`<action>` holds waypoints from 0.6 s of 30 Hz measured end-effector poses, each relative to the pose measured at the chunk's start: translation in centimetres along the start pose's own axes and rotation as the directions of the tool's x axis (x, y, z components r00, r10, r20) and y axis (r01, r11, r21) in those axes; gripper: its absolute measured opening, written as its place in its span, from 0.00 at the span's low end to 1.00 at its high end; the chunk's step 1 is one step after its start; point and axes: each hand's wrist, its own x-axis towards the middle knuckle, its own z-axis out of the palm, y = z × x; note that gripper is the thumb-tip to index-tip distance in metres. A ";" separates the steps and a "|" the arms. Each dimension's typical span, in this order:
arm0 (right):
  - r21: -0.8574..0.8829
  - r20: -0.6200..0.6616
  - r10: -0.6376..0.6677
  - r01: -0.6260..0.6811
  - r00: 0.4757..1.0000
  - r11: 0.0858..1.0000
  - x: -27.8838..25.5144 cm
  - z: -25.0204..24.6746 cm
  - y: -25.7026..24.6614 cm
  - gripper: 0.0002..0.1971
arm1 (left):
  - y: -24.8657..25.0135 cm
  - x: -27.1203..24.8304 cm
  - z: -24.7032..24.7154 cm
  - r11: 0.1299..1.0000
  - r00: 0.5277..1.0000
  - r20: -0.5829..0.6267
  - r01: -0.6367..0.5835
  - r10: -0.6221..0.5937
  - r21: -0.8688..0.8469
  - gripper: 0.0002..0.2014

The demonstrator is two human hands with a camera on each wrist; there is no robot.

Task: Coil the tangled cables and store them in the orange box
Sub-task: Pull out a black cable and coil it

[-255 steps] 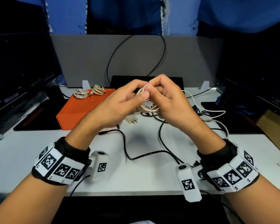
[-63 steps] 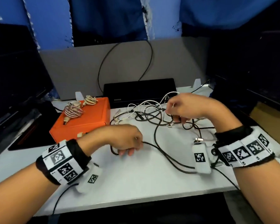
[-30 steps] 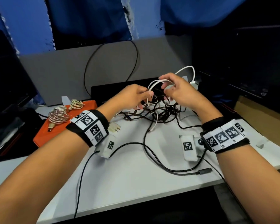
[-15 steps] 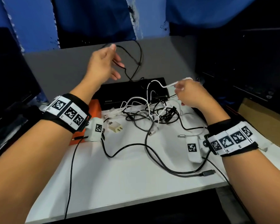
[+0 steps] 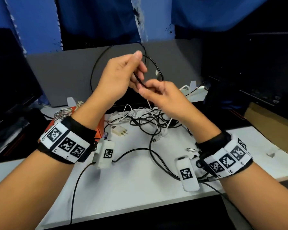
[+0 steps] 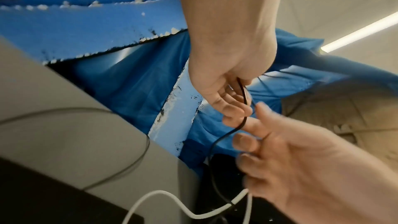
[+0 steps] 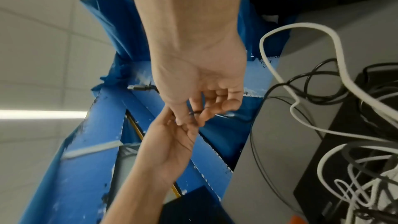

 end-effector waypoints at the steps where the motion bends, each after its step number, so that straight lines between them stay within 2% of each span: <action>1: -0.075 0.018 -0.007 0.009 1.000 0.997 0.0 0.3 0.4 0.05 | 0.2 -0.2 0.0 0.998 0.998 -0.044 0.032 -0.035 -0.062 0.21; 4: -0.349 0.013 0.023 -0.017 1.000 0.937 0.0 0.0 0.7 0.12 | 0.7 -0.6 -1.1 0.965 0.980 -0.187 0.011 -0.062 -0.263 0.20; 7: -0.689 0.009 0.180 -0.124 0.984 0.714 0.0 -2.3 2.1 0.18 | 1.4 -0.5 -4.4 0.919 0.934 -0.357 -0.119 -0.025 -0.376 0.19; 9: -0.795 -0.008 0.332 -0.208 0.943 0.571 0.0 -4.2 4.1 0.18 | 1.9 -0.5 -7.2 0.875 0.887 -0.458 -0.180 -0.052 -0.449 0.19; 11: -0.824 -0.034 0.439 -0.274 0.898 0.497 -0.1 -5.6 5.7 0.18 | 2.0 -0.8 -9.5 0.845 0.846 -0.520 -0.191 -0.115 -0.499 0.20; 13: -0.794 -0.035 0.422 -0.282 0.906 0.539 0.0 -5.9 5.6 0.19 | 1.8 -1.5 -10.1 0.854 0.844 -0.501 -0.109 -0.191 -0.509 0.20; 16: -0.578 -0.092 0.203 -0.218 0.975 0.786 0.0 -3.9 2.6 0.15 | 1.2 -3.0 -8.4 0.850 0.900 -0.321 0.094 -0.295 -0.518 0.19; 18: -0.449 -0.057 0.050 -0.071 0.997 0.891 -0.3 -1.1 0.0 0.21 | 0.7 -3.9 -6.4 0.809 0.912 -0.207 0.188 -0.355 -0.557 0.18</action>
